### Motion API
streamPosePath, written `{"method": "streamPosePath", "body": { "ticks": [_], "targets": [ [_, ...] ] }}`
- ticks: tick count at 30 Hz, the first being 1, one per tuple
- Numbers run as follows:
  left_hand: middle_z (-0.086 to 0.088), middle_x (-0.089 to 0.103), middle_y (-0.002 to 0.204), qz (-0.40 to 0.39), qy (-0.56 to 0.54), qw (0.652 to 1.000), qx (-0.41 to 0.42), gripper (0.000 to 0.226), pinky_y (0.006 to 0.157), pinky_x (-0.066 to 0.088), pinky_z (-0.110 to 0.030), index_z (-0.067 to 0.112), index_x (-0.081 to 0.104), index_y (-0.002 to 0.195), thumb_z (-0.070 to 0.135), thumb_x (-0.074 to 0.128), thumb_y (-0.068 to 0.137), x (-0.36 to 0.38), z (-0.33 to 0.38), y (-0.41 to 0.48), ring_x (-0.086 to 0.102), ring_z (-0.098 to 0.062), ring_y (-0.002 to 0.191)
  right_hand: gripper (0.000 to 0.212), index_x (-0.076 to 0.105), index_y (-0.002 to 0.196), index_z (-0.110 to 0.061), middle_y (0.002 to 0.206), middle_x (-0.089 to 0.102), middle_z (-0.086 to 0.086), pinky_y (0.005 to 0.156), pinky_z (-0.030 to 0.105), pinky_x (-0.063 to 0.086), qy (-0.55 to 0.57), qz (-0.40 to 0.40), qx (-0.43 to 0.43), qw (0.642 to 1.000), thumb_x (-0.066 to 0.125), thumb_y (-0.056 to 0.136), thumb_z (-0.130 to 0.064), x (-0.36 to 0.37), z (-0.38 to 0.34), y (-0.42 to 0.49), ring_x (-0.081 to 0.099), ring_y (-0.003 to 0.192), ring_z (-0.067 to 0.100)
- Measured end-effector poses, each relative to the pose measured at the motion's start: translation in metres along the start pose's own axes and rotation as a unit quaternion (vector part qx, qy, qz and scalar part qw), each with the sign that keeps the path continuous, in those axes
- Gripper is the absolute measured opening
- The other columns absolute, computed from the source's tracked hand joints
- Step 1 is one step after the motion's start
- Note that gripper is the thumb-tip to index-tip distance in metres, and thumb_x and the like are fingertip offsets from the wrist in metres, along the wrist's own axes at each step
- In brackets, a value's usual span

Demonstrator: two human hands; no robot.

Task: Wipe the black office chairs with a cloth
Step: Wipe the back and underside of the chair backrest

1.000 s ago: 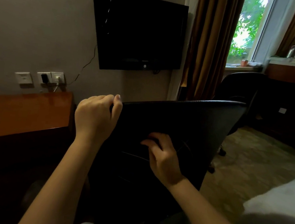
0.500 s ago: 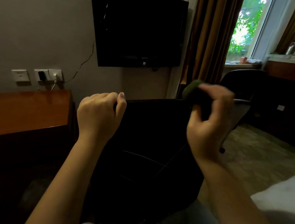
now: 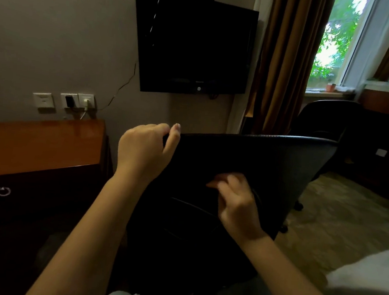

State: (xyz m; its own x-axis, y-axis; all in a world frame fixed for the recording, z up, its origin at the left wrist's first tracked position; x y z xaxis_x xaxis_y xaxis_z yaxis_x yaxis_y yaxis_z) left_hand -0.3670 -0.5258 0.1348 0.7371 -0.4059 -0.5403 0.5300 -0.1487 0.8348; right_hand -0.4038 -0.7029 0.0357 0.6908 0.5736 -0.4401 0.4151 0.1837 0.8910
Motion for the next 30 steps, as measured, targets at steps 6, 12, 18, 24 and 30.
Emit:
{"method": "streamPosePath", "body": {
  "ticks": [6, 12, 18, 24, 30],
  "targets": [
    [0.010, 0.066, 0.072, -0.113, -0.261, 0.958, -0.043, 0.020, 0.048, 0.039, -0.010, 0.023, 0.068, 0.091, 0.034, 0.053, 0.097, 0.002, -0.021, 0.019, 0.056, 0.003, 0.052, 0.015, 0.070, 0.097, 0.001, 0.105, 0.063, 0.018, 0.099, 0.027, 0.041, 0.002, 0.173, 0.004, 0.985, 0.061, 0.086, 0.007, -0.078, -0.015, 0.059, 0.057, 0.103, 0.028],
    [-0.014, 0.045, 0.057, -0.066, -0.394, 0.897, -0.187, 0.073, 0.055, 0.032, -0.028, -0.013, 0.058, 0.077, 0.059, 0.052, 0.090, 0.026, -0.059, -0.012, 0.041, -0.021, 0.051, 0.015, 0.071, 0.096, 0.001, 0.108, 0.065, 0.017, 0.101, 0.029, 0.041, -0.030, 0.223, -0.015, 0.974, 0.057, 0.092, 0.000, -0.080, -0.021, 0.059, 0.058, 0.106, 0.029],
    [0.001, 0.046, 0.053, -0.053, -0.418, 0.882, -0.212, 0.044, 0.051, 0.029, -0.027, 0.019, 0.056, 0.057, 0.038, 0.051, 0.097, 0.022, -0.064, -0.019, 0.040, -0.008, 0.046, 0.019, 0.075, 0.083, -0.005, 0.097, 0.070, 0.009, 0.090, 0.035, 0.050, -0.032, 0.173, -0.035, 0.984, 0.067, 0.079, 0.012, -0.014, -0.014, 0.017, 0.059, 0.097, 0.023],
    [0.009, 0.044, 0.049, -0.060, -0.421, 0.880, -0.209, 0.048, 0.052, 0.031, -0.027, 0.035, 0.062, 0.051, 0.037, 0.052, 0.098, 0.023, -0.059, -0.021, 0.041, -0.006, 0.046, 0.038, 0.075, 0.089, -0.009, 0.099, 0.070, 0.005, 0.084, 0.031, 0.047, -0.027, -0.016, -0.043, 0.999, 0.074, 0.059, 0.014, 0.042, 0.000, -0.028, 0.053, 0.099, 0.020],
    [-0.011, 0.061, 0.061, -0.045, -0.409, 0.889, -0.201, 0.037, 0.061, 0.039, -0.030, 0.019, 0.070, 0.072, 0.039, 0.052, 0.097, 0.022, -0.055, -0.022, 0.056, -0.016, 0.061, 0.029, 0.073, 0.094, -0.006, 0.098, 0.064, 0.010, 0.094, 0.025, 0.042, 0.011, 0.099, -0.011, 0.995, 0.059, 0.079, 0.013, -0.021, -0.026, 0.029, 0.056, 0.094, 0.027]
  ]
}}
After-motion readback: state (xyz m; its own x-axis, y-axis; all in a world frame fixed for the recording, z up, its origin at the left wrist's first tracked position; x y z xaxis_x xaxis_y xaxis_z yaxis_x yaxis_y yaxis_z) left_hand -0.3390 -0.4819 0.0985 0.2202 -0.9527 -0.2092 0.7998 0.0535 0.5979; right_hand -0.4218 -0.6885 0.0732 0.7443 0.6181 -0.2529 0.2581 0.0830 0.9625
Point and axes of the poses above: each hand's wrist, its own y-axis towards the middle knuckle, its own x-axis out of the palm, z = x × y, the point moved 8 cm from there along y, towards the middle knuckle
